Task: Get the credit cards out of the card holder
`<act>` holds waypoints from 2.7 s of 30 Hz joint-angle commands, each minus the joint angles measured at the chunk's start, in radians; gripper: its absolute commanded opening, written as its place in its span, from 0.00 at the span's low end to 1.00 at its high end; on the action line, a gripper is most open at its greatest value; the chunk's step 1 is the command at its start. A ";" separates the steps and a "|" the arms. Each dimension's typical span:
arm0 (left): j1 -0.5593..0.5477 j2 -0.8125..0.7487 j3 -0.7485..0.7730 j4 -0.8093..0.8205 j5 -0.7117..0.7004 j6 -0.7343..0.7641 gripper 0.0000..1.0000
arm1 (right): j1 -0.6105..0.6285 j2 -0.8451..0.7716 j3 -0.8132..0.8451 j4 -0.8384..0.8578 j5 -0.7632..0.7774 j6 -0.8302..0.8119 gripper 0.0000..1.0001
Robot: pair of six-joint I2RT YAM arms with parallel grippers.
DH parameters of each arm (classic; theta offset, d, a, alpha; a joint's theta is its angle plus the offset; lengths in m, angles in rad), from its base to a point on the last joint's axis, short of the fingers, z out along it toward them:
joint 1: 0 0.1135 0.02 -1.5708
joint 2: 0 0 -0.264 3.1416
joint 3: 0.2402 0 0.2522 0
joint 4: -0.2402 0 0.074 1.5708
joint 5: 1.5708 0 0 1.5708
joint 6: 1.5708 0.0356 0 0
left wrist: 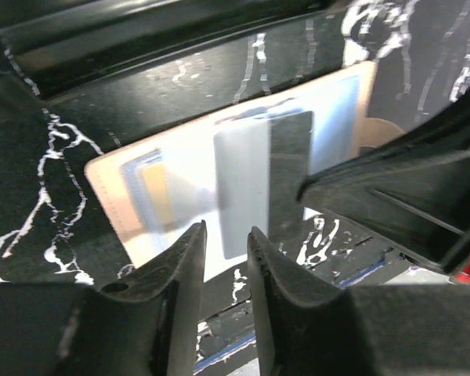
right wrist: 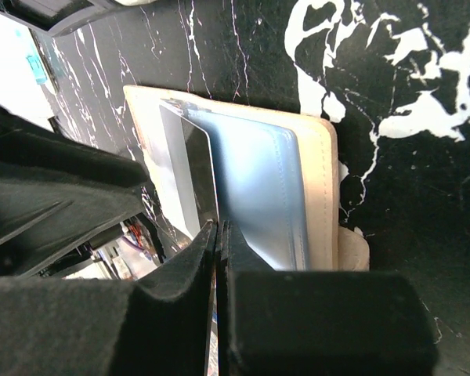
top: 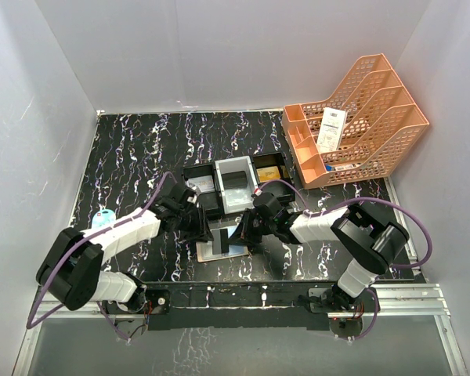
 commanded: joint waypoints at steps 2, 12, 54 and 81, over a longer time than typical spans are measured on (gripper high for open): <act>-0.017 -0.075 0.081 -0.015 0.020 0.023 0.31 | -0.005 -0.008 0.013 0.039 -0.002 -0.012 0.00; -0.035 0.021 -0.002 0.060 0.054 -0.001 0.25 | -0.004 -0.012 0.007 0.041 0.002 -0.011 0.00; -0.049 0.069 0.001 -0.040 -0.041 0.027 0.07 | 0.086 0.035 0.027 0.186 0.105 0.070 0.15; -0.050 0.047 -0.008 -0.036 -0.037 0.023 0.07 | 0.088 -0.010 0.014 0.143 0.127 0.048 0.09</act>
